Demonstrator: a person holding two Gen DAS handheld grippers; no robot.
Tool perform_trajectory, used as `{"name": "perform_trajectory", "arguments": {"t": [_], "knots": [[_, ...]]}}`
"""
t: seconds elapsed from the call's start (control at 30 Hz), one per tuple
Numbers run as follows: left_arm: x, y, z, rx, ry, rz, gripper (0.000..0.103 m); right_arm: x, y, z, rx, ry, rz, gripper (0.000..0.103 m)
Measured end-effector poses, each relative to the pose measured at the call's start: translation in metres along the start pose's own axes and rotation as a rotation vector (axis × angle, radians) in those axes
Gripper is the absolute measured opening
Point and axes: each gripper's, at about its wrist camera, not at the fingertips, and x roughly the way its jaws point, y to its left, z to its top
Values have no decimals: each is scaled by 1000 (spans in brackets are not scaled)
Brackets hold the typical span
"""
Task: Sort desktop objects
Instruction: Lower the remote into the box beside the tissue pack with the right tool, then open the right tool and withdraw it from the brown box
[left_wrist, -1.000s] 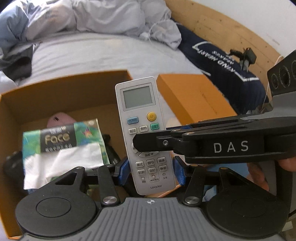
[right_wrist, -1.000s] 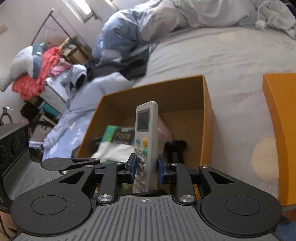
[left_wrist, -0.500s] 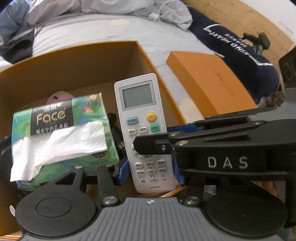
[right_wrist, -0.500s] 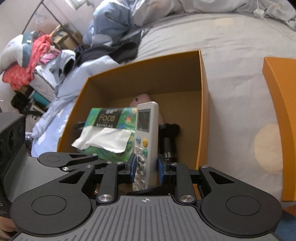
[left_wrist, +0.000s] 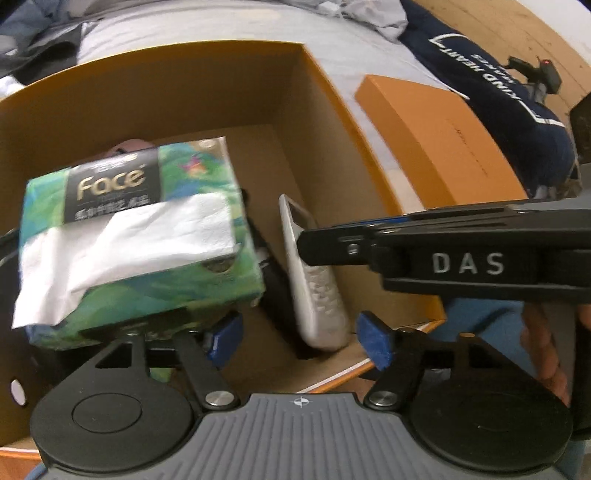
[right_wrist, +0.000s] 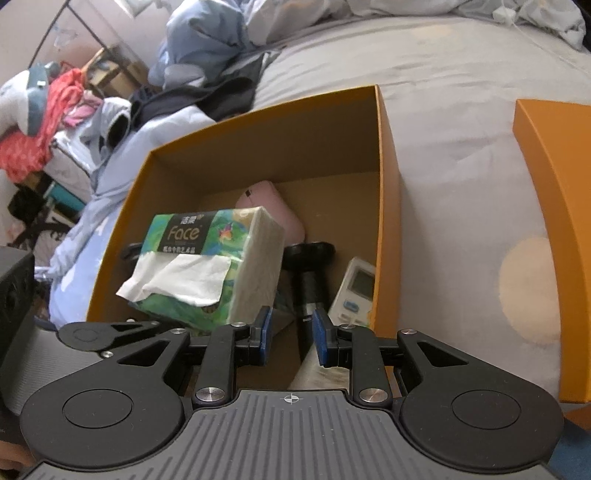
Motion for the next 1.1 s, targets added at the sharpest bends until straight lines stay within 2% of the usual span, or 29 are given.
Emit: {"name": "perform_trajectory", "arguments": {"t": [0.27, 0.47, 0.5, 0.57, 0.7, 0.77, 0.83, 1.1], "knots": [[-21, 9, -10, -16, -24, 11, 75, -9, -3, -2, 28, -27, -2, 27], [-44, 6, -8, -30, -81, 6, 77, -35, -2, -9, 47, -80, 17, 31], [-51, 7, -9, -30, -99, 6, 77, -40, -1, -10, 50, -92, 21, 33], [-61, 7, -9, -29, -136, 5, 79, -52, -1, -14, 56, -117, 30, 50], [-82, 11, -13, -41, -208, -2, 79, -76, 2, -21, 64, -174, 38, 58], [-92, 12, -15, -48, -244, -3, 80, -89, 4, -24, 63, -207, 33, 74], [-102, 15, -18, -55, -280, -2, 81, -102, 7, -27, 57, -239, 27, 83], [-135, 14, -30, -84, -458, 34, 86, -142, 20, -39, -9, -348, -12, 95]]}}
